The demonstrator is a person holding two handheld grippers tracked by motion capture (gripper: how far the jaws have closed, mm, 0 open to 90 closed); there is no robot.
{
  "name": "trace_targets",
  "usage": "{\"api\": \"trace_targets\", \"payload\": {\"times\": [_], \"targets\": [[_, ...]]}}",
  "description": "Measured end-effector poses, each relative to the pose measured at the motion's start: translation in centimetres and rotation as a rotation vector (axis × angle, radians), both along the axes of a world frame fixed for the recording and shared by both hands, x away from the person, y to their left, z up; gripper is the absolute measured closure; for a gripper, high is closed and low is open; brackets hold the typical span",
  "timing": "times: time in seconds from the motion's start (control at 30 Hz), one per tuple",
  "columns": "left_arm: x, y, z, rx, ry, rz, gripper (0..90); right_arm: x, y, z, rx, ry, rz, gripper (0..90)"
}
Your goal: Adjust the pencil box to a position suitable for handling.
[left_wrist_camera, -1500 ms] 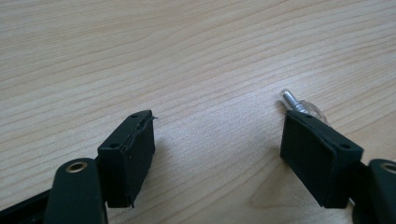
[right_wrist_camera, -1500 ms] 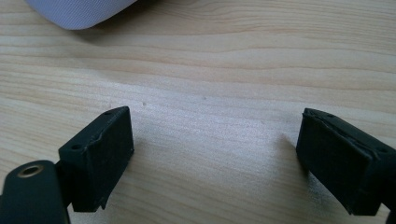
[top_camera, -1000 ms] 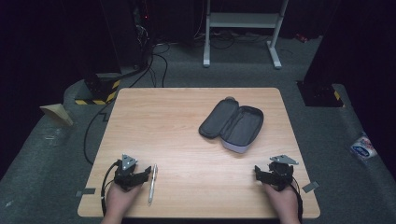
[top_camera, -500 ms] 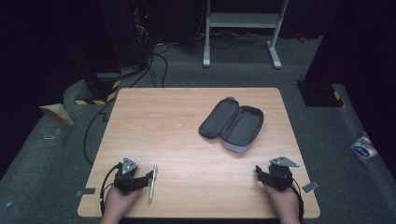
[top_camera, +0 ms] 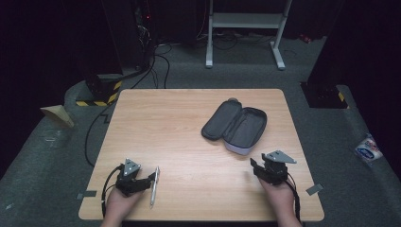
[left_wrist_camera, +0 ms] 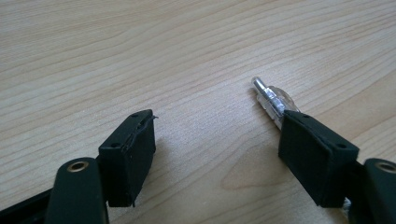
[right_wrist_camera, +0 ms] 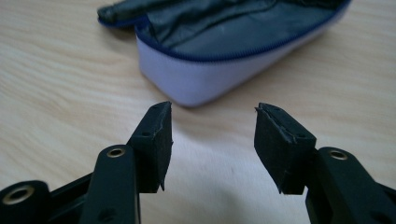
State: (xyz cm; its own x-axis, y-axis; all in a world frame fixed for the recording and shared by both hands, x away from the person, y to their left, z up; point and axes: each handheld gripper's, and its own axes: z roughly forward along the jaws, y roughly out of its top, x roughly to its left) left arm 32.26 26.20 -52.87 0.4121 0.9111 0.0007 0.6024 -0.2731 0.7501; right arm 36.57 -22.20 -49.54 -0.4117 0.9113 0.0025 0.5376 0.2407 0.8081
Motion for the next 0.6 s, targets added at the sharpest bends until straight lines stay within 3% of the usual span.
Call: {"api": "trace_targets", "payload": {"times": [0.17,0.33,0.43,0.6], "targets": [[0.0,0.0,0.0,0.003,-0.003,0.006,27.3,1.7,0.8,1.0,0.011,-0.026,0.008,46.2],[-0.1,0.2,0.0,0.003,-0.006,0.067,28.8,1.8,1.2,1.5,0.09,-0.083,0.047,47.7],[-0.5,0.5,0.0,-0.001,0.001,0.104,28.8,1.9,1.8,1.2,0.042,-0.062,0.07,47.3],[-2.0,1.1,0.0,-0.003,-0.001,0.121,28.9,2.4,2.2,1.7,0.059,-0.081,0.088,48.5]]}}
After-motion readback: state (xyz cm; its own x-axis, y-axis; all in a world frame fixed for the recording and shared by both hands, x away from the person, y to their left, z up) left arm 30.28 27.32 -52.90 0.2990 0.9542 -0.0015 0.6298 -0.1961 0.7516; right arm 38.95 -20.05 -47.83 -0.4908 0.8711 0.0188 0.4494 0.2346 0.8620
